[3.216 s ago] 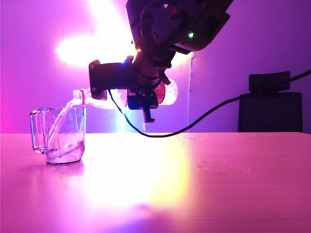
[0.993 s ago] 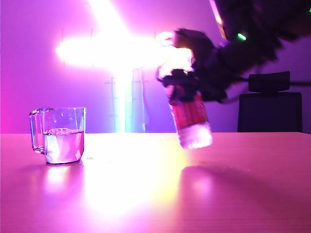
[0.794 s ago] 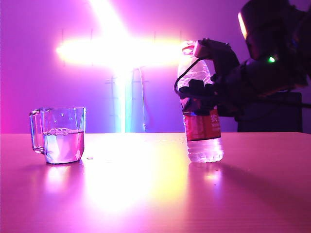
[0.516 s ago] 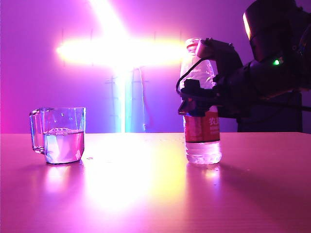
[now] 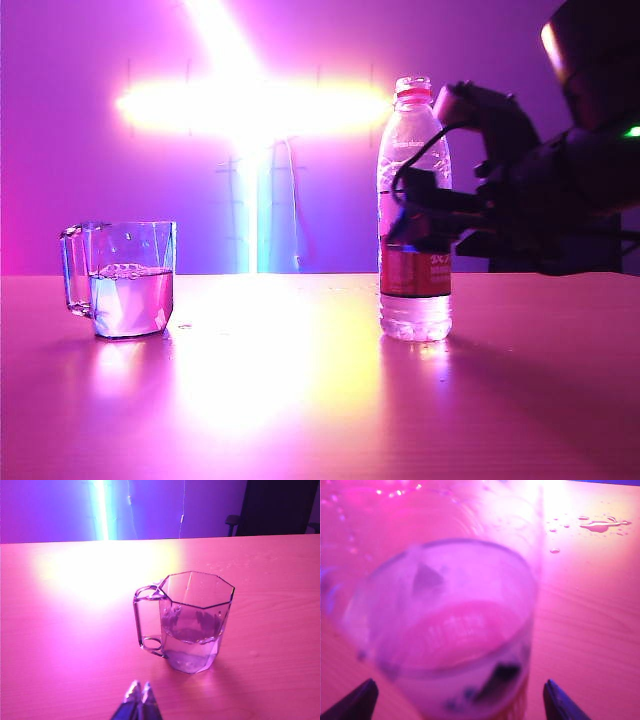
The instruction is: Pick up the mineral water bottle on the table and pour water into the mug until it's half full.
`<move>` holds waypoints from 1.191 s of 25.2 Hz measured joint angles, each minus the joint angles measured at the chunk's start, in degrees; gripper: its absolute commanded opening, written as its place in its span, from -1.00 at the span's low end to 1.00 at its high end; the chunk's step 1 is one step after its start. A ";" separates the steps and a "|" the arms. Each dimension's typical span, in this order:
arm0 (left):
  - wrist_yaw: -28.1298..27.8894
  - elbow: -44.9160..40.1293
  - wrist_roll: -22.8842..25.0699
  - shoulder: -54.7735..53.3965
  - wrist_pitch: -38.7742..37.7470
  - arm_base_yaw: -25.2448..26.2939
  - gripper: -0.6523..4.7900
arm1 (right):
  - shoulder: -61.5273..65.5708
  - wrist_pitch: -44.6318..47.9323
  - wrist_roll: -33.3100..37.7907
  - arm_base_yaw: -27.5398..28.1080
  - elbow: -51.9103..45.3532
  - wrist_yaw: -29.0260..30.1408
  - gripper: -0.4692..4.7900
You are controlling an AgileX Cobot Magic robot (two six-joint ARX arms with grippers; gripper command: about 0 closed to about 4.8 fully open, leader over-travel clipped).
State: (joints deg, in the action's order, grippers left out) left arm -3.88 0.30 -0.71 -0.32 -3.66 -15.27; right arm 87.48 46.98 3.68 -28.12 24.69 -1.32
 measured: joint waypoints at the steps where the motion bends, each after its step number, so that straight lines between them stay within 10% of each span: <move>1: 0.00 0.00 0.00 0.00 0.00 0.00 -0.77 | -2.08 -0.07 0.63 0.00 -1.57 0.00 1.00; 11: 3.26 0.00 0.00 0.00 0.00 12.70 -0.77 | -27.12 -11.58 6.82 -0.11 -10.03 -0.07 1.00; 19: 3.32 0.00 0.00 0.00 0.00 15.28 -0.77 | -44.68 -26.62 7.02 -0.46 -10.05 -0.04 -0.78; 30: 3.39 0.00 0.00 0.00 -0.02 15.28 -0.77 | -58.42 -33.22 6.99 -0.46 -10.08 0.02 -0.82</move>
State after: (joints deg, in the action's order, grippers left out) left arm -0.49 0.30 -0.71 -0.32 -3.68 0.01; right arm 29.06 13.76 10.68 -28.58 14.61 -1.30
